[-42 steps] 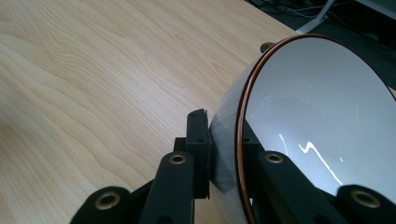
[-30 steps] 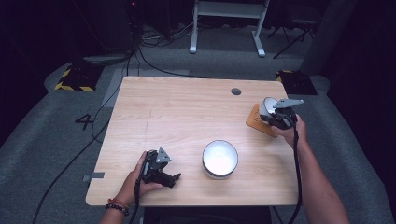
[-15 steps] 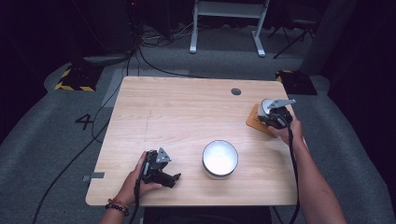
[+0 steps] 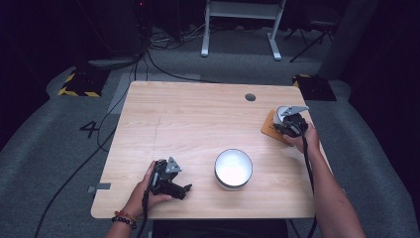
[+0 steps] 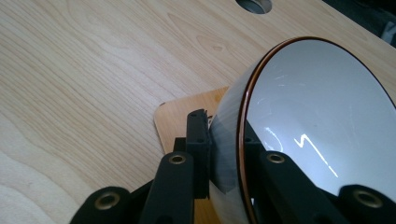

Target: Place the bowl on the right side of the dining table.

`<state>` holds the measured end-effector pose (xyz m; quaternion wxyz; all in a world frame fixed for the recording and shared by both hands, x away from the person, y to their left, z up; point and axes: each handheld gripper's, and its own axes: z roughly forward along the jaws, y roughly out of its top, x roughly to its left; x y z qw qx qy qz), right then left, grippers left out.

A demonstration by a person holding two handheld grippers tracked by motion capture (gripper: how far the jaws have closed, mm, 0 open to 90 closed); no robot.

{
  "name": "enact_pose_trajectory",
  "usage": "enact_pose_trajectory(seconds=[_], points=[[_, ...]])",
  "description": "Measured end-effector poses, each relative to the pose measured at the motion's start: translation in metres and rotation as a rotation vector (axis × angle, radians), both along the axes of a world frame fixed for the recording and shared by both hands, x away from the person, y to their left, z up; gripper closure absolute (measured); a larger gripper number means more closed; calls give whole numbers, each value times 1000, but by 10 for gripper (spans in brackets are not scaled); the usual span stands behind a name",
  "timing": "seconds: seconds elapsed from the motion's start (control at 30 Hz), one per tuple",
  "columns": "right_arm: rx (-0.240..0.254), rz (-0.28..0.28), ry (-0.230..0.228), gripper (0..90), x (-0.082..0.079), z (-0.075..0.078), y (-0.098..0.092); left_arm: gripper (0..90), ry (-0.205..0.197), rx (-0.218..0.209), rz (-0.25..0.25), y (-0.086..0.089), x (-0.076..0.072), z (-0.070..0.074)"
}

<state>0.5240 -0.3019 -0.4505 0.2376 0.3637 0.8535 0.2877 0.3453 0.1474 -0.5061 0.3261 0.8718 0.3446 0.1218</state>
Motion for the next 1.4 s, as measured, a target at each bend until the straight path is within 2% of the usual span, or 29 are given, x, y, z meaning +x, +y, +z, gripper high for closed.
enact_pose_trajectory(seconds=[0.1,0.37,0.57,0.6,0.7,0.73,0.9,1.0,1.27,1.4], points=[[-26,0,-6,810,1,-2,1,2,-2,1,-1,0,0,0],[-29,-17,-9,809,2,-4,4,2,-2,1,0,0,0,0],[4,-22,-8,810,1,-5,5,2,-3,3,0,0,0,0],[7,-3,-6,811,2,-5,3,2,-2,2,1,0,0,0],[25,-2,-3,812,2,-5,2,2,-3,2,-2,0,0,0],[55,7,4,803,2,-4,1,2,0,0,0,0,0,0],[60,18,31,799,1,-6,2,2,-4,2,-2,0,0,0],[62,33,17,792,2,-6,0,2,2,0,1,0,0,0],[77,14,26,806,0,-4,2,1,-3,5,1,0,0,0],[81,25,20,800,1,-4,-1,2,-3,1,0,0,0,0]])
